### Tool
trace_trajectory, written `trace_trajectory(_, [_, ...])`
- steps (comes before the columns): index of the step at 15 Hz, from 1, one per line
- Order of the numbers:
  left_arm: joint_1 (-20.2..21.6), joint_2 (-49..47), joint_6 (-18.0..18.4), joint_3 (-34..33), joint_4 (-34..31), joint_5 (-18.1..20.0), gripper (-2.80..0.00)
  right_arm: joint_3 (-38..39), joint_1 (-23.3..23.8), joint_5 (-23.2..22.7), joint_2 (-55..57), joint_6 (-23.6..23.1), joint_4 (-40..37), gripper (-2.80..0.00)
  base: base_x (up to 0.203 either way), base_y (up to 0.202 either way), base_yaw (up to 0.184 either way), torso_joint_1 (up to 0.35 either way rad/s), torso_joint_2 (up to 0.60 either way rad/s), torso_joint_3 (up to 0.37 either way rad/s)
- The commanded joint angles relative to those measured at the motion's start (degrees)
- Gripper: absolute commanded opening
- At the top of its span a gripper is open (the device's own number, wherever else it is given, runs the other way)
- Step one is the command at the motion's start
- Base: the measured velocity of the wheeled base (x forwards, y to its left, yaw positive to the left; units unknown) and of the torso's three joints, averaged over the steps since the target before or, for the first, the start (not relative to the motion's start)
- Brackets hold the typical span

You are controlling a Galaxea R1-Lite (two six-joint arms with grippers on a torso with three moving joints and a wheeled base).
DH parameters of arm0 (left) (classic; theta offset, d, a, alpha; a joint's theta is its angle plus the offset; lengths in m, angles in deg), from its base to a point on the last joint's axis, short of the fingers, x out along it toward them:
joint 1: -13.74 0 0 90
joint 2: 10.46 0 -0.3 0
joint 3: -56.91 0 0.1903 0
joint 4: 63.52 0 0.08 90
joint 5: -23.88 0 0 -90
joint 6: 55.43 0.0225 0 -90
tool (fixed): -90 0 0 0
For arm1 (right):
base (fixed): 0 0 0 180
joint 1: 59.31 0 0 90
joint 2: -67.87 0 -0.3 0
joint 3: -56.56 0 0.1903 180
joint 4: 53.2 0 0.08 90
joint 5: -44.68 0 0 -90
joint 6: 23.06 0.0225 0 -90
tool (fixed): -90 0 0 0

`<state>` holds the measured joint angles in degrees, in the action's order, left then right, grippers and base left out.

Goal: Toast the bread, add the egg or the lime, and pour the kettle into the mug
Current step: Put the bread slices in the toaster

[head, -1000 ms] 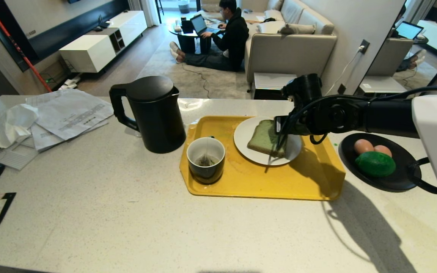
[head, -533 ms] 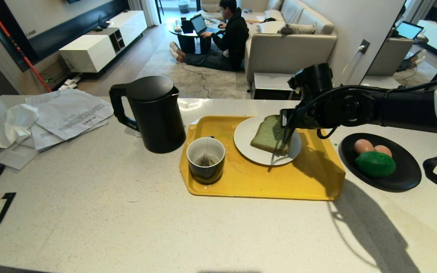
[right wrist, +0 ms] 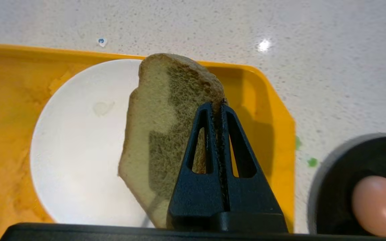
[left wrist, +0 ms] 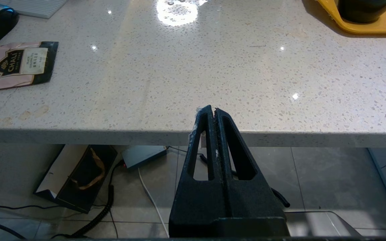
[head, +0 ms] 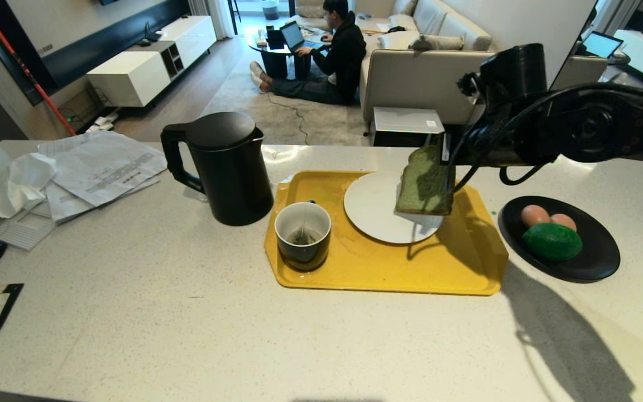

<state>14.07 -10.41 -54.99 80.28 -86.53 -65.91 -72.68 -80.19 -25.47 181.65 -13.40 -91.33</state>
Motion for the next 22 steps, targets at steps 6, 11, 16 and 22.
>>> trace_trajectory(6, [0.0, 0.0, 0.0, 0.0, 0.1, 0.0, -2.8, 5.8, 0.0, 1.4, -15.9, 0.1, -2.1, -2.8, 0.0, 0.0, 0.0, 0.0, 0.0, 0.0])
trace_trajectory(11, [0.0, 0.0, 0.0, 0.0, 0.1, 0.0, -2.8, 7.0, 0.0, 4.3, -22.5, 0.1, -2.1, -2.8, 0.0, 0.0, 0.0, 0.0, 0.0, 0.0])
trace_trajectory(16, [0.0, 0.0, 0.0, 0.0, 0.1, 0.0, -2.8, 8.4, 0.0, 5.8, -30.0, -0.1, -3.5, -2.8, 0.0, 0.0, 0.0, 0.0, 0.0, 0.0])
trace_trajectory(22, [0.0, 0.0, 0.0, 0.0, 0.0, 0.0, -2.8, 9.0, 0.8, 6.3, -39.6, -1.5, -9.0, -2.8, 0.0, 0.0, 0.0, 0.0, 0.0, 0.0])
